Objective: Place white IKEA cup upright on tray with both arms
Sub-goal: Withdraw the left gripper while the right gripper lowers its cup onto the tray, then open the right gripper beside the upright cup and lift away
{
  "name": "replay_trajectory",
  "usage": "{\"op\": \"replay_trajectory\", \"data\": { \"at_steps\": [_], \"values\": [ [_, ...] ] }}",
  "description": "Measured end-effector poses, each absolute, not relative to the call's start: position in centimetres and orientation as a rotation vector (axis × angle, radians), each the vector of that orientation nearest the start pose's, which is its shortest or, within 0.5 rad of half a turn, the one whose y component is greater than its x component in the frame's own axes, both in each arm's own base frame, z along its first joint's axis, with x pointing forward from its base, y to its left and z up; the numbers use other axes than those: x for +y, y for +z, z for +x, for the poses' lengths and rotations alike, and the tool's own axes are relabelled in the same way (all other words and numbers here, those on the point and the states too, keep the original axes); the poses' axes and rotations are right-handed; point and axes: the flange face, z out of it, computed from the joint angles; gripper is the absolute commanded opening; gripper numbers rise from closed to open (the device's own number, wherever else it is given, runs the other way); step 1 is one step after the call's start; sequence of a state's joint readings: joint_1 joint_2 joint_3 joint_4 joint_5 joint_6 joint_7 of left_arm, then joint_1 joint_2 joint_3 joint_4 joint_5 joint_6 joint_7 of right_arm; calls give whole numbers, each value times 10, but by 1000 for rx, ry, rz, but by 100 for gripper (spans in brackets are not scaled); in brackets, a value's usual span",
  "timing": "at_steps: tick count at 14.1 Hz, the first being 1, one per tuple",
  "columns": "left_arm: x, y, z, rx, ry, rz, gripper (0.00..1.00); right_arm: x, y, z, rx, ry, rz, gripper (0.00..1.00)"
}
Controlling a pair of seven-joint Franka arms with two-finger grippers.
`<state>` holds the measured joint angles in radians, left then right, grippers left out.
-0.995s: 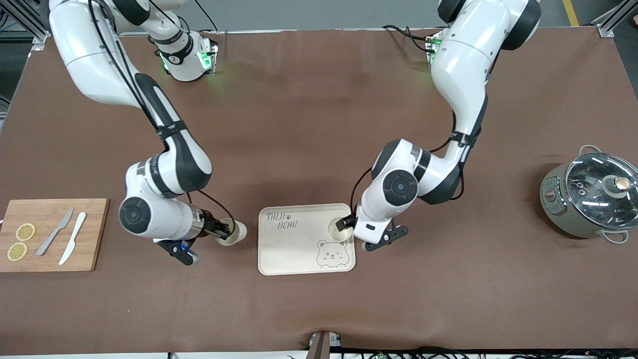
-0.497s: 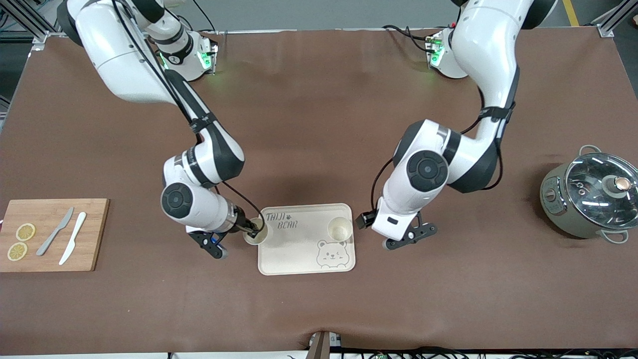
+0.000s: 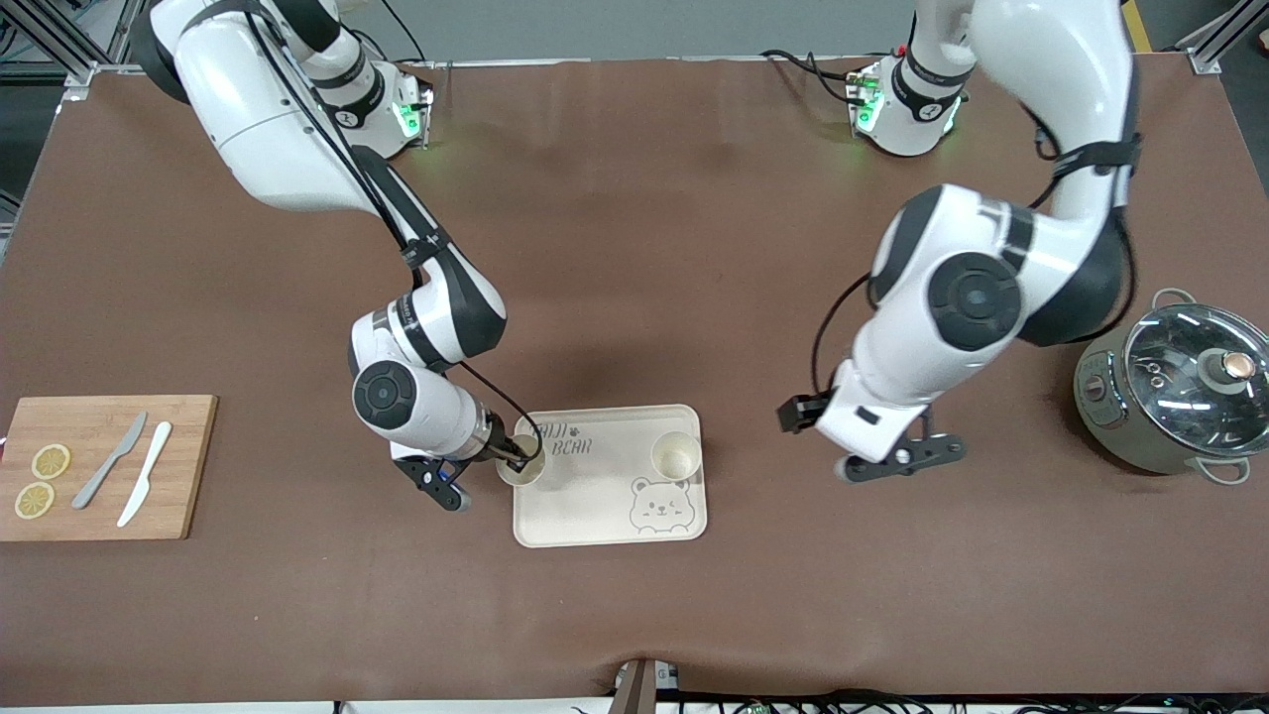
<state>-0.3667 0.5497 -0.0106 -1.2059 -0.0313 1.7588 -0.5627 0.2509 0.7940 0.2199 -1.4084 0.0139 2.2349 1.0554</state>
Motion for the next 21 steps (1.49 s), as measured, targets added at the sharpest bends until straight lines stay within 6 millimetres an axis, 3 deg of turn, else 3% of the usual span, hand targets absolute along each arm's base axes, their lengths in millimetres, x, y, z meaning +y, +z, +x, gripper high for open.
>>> {"op": "replay_trajectory", "data": {
  "at_steps": [4,9,10,11,12,13,16,21],
  "values": [
    [-207,493,667,-233,74,-3152,100,317,232,664,979,101,-2826,0],
    [-127,519,669,-122,109,-3157,100,317,221,664,983,95,-2825,0],
    [-112,521,669,-113,113,-3159,100,317,219,664,984,94,-2825,6],
    [-98,523,671,-107,111,-3161,100,317,219,664,984,94,-2824,37],
    [-83,525,672,-99,107,-3163,100,317,219,664,984,93,-2824,80],
    [-70,528,672,-94,101,-3165,100,317,219,664,984,94,-2824,100],
    [-34,544,669,-106,66,-3170,100,317,219,664,981,90,-2827,100],
    [-16,573,640,-121,45,-3164,100,318,224,666,959,58,-2841,100]
  ]
}}
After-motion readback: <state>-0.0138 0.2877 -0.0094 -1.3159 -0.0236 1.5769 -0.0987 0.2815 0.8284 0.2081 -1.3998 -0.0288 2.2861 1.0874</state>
